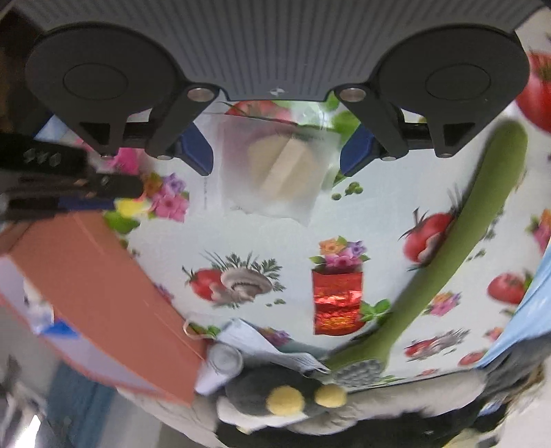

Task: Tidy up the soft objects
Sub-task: 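Grasp the yellow-pink feather toy with the right gripper while the left gripper grasps the clear sponge bag, then carry the feather toy and sponge bag over the pink box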

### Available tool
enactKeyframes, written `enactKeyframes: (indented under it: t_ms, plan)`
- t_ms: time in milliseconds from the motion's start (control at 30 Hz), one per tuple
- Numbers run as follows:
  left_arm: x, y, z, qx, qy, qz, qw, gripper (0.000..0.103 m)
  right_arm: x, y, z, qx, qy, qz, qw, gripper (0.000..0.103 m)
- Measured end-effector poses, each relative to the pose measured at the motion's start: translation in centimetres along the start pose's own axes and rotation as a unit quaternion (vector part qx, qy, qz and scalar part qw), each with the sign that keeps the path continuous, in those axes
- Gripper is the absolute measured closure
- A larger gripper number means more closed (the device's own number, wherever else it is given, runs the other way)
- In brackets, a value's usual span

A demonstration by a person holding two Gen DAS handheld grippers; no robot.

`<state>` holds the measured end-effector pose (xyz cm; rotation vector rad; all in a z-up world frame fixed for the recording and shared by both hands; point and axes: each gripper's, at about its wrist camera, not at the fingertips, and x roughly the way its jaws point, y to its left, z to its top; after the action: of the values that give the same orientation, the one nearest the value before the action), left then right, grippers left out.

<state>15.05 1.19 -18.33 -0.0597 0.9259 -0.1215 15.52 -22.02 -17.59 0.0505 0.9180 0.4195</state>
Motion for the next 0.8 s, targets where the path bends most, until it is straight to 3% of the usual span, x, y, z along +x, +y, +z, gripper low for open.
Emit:
enactKeyframes:
  t_ms: [133,333,400,467,667,800]
  plan:
    - [2.0,-0.5,0.2,0.046,0.022,0.008,0.9987,0.017,-0.1,-0.3,0.0,0.004,-0.004,0.004,1.0,0.071]
    - [3.7,-0.2,-0.3,0.064,0.015,0.024,0.9975,0.018,-0.1,-0.4,-0.2,0.005,-0.003,0.009,1.0,0.071]
    - [3.7,-0.2,-0.2,0.064,0.015,0.024,0.9975,0.023,-0.1,-0.5,-0.2,0.005,-0.001,0.011,1.0,0.071]
    - [3.5,-0.3,-0.2,0.062,0.013,0.022,0.9977,0.035,0.1,-0.5,-0.2,0.006,0.0,0.01,1.0,0.071]
    - [3.0,-0.3,-0.4,0.05,0.001,0.027,0.9984,0.059,0.2,-0.3,-0.2,0.003,0.002,0.011,1.0,0.071]
    - [2.8,-0.2,-0.4,0.036,-0.003,0.023,0.9991,0.068,0.3,-0.2,-0.2,0.002,0.003,0.011,1.0,0.071]
